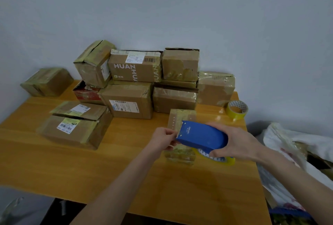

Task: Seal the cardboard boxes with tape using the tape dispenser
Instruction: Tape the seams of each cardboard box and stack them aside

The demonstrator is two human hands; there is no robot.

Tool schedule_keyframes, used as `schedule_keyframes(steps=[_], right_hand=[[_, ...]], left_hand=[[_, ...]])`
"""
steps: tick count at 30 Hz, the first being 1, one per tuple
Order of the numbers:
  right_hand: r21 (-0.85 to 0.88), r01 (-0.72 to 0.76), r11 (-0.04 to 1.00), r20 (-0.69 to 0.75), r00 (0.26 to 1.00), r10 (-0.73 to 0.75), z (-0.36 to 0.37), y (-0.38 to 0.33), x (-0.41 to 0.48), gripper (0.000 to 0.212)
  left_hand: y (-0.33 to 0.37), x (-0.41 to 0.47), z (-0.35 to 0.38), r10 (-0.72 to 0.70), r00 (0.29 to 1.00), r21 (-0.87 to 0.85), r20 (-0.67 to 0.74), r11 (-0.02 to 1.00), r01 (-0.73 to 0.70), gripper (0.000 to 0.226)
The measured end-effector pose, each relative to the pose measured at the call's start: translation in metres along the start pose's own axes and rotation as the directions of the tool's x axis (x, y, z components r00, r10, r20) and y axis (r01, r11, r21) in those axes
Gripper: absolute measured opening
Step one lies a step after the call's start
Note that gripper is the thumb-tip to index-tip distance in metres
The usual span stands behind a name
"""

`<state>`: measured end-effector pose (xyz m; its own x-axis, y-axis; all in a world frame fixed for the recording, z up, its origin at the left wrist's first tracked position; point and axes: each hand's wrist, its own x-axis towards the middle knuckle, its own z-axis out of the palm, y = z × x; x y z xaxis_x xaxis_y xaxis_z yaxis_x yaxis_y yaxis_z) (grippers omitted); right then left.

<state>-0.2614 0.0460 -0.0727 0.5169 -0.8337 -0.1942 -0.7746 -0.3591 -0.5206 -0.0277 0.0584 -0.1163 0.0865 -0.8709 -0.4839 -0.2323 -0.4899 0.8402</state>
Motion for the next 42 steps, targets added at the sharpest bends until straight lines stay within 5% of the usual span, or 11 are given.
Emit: schedule_keyframes(steps=[8,30,39,42], right_hand=[[-0.049,-0.068,0.996,0.127,0.989,0.074,-0.003,0.038,-0.017,0.067],[-0.148,-0.278,0.949,0.197,0.932,0.304,0.033,0.066,-0.019,0.086],[-0.123,-0.321,0.939,0.22,0.914,0.341,0.047,0.069,-0.012,0.089],[-0.112,-0.321,0.94,0.221,0.915,0.339,0.051,0.07,-0.014,0.09]], left_hand=[[-0.052,-0.001,-0.065,-0.059,0.985,-0.015,-0.164,0.998,0.058,0.019],[-0.089,0.019,-0.028,-0.079,0.975,0.051,-0.209,0.995,0.091,0.021],[-0.093,0.028,-0.026,-0.036,0.985,0.241,-0.167,0.968,0.076,0.028],[-0.087,0.031,-0.029,-0.071,0.979,0.415,-0.189,0.898,0.145,0.062]])
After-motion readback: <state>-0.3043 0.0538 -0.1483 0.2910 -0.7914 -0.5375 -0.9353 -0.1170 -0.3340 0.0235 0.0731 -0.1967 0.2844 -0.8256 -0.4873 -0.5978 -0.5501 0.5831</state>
